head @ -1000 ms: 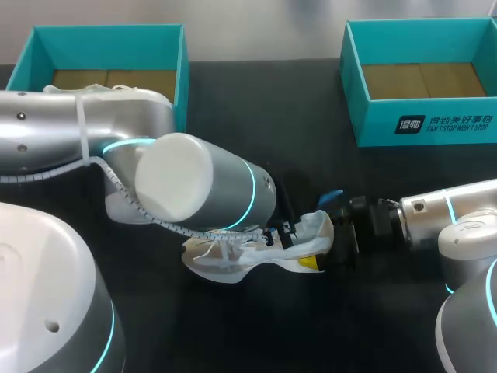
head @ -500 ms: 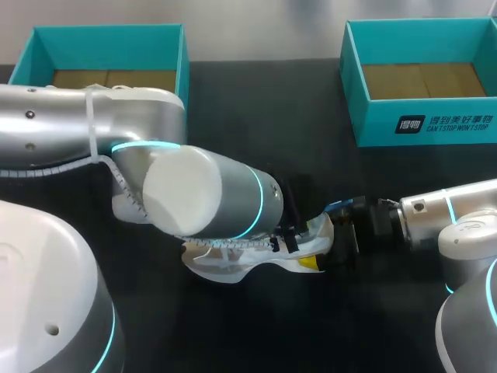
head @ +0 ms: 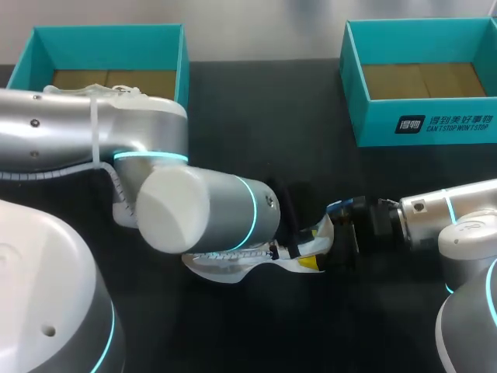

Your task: Take the shoe out of the shoebox, open the shoe tongue, remove and reinsert the insole, then place the shoe into the shoebox

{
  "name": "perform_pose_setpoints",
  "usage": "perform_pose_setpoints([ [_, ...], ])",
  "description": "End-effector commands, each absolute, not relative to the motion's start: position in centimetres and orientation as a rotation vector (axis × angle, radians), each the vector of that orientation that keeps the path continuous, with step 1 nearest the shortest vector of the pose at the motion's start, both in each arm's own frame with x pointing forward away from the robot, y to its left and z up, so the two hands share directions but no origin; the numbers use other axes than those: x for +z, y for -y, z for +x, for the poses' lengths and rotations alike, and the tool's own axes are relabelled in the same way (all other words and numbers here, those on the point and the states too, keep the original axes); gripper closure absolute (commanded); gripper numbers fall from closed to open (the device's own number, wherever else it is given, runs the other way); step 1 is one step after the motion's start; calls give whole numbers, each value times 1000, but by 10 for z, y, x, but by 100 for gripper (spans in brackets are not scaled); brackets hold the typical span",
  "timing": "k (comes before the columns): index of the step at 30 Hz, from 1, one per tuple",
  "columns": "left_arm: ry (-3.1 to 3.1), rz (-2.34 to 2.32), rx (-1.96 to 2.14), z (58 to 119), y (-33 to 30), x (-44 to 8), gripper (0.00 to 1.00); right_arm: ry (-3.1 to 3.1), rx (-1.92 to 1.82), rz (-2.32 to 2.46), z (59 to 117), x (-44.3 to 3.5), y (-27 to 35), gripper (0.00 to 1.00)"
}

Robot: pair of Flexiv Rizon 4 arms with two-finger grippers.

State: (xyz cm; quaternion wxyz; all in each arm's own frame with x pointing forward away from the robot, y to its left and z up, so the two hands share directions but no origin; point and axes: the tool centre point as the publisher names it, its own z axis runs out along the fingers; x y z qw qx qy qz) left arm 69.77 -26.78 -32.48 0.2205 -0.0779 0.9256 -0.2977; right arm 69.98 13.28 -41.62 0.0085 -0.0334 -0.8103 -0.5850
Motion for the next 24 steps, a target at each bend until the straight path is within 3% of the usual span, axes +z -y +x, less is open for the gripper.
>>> perform_pose_setpoints([
  [1,-2552,-214,-845,702,267,-331,53,2536,-1822,-106,699,-417,-134,100],
  [6,-2543,-201,-853,706,272,-336,52,2536,-1822,-106,699,-417,-134,100],
  [13,-2536,-205,-867,709,275,-341,57,2536,-1822,-106,699,-417,-134,100],
  [18,-2538,-208,-872,712,277,-344,68,2536,-1822,-106,699,-417,-134,100],
  [21,-2537,-212,-886,714,278,-343,100,2536,-1822,-106,699,-417,-134,100],
  [24,-2545,-213,-897,717,279,-343,100,2536,-1822,-106,699,-417,-134,100],
])
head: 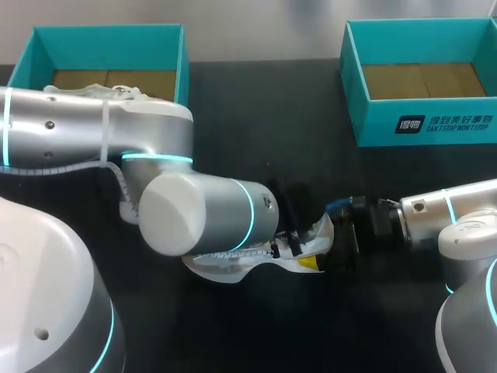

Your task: Take the shoe out of the shoebox, open the shoe tongue, remove and reinsert the insole, then place the shoe into the shoebox

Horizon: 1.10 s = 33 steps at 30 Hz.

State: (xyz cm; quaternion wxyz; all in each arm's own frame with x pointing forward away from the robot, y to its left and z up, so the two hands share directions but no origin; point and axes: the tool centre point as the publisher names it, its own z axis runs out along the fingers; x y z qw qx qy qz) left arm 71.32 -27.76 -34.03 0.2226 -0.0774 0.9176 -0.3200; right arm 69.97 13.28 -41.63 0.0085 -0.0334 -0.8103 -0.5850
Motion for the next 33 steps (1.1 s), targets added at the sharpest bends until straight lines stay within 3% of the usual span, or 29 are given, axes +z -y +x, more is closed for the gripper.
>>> perform_pose_setpoints([
  [1,-2553,-215,-908,718,280,-342,100,2536,-1822,-106,699,-417,-134,100],
  [11,-2651,-224,-1027,729,284,-324,100,2536,-1822,-106,699,-417,-134,100],
  [33,-2897,-171,-1143,720,336,-228,100,2536,-1822,-106,699,-417,-134,100],
])
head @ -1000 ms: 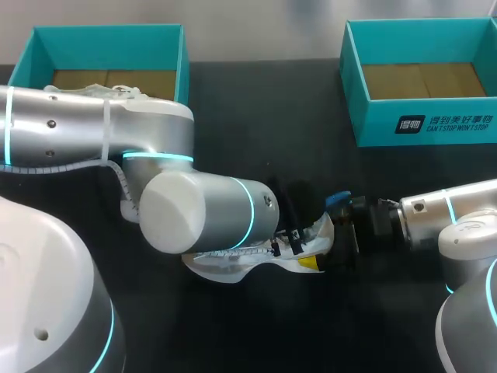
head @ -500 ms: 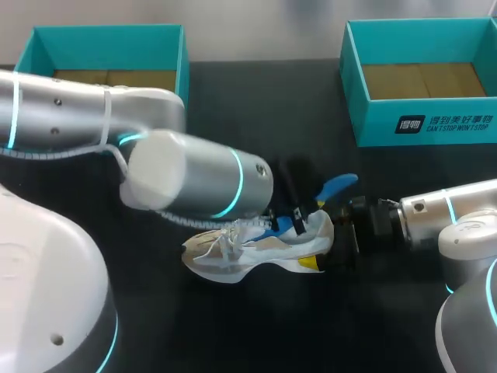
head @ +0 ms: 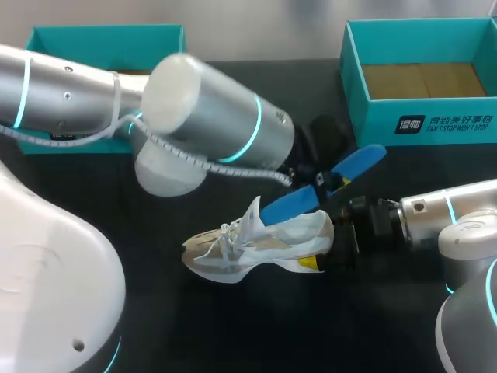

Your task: Take the shoe out of the shoebox, open the shoe tongue, remove and reinsert the insole, then place the shoe into the shoebox

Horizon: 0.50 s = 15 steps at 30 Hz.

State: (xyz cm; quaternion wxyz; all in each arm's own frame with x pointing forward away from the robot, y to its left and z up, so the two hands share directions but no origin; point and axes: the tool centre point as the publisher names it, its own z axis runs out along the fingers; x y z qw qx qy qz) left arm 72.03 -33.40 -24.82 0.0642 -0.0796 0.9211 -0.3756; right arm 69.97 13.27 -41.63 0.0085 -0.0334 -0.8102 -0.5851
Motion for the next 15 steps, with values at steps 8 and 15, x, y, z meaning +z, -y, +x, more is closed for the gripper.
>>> perform_pose_setpoints([
  [8,-2919,-97,-1270,700,344,-172,100,2536,-1822,-106,699,-417,-134,100],
  [15,-2840,-30,-1450,680,338,-110,100,2536,-1822,-106,699,-417,-134,100],
])
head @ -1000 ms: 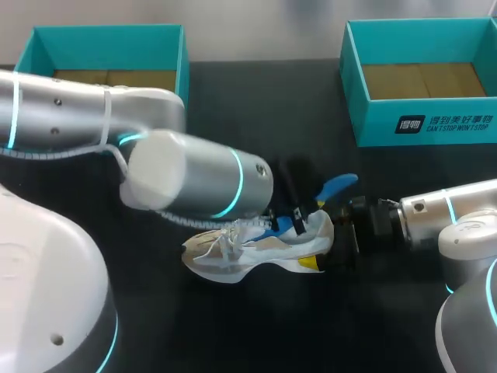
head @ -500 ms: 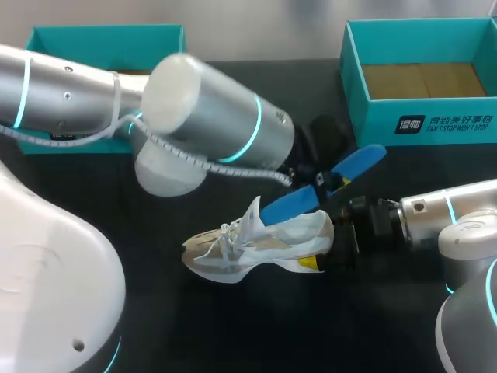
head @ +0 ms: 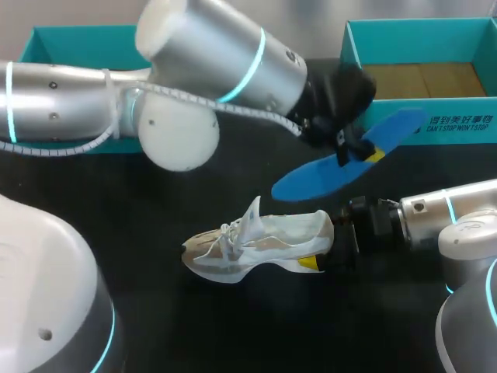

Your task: Take the shoe out of the shoebox, open the shoe tongue, remove and reinsert the insole, then place the shoe into the shoebox

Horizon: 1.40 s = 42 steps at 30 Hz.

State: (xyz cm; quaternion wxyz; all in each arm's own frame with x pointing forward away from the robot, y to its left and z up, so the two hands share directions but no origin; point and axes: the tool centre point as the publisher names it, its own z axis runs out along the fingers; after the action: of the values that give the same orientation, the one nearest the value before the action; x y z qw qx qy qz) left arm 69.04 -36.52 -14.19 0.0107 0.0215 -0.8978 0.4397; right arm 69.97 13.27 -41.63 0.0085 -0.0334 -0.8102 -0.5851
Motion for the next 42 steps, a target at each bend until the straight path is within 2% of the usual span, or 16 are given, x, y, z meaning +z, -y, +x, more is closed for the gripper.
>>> perform_pose_setpoints([
  [1,2747,22,1434,676,336,-101,100,2536,-1822,-106,699,-417,-134,100],
  [11,2590,-2,1649,635,296,-39,100,2536,-1822,-106,699,-417,-134,100],
  [19,2376,48,1819,628,249,6,100,2536,-1822,-106,699,-417,-134,100],
  [37,2376,48,1819,628,249,6,100,2536,-1822,-106,699,-417,-134,100],
  [42,2300,121,1857,618,234,19,100,2536,-1822,-106,699,-417,-134,100],
])
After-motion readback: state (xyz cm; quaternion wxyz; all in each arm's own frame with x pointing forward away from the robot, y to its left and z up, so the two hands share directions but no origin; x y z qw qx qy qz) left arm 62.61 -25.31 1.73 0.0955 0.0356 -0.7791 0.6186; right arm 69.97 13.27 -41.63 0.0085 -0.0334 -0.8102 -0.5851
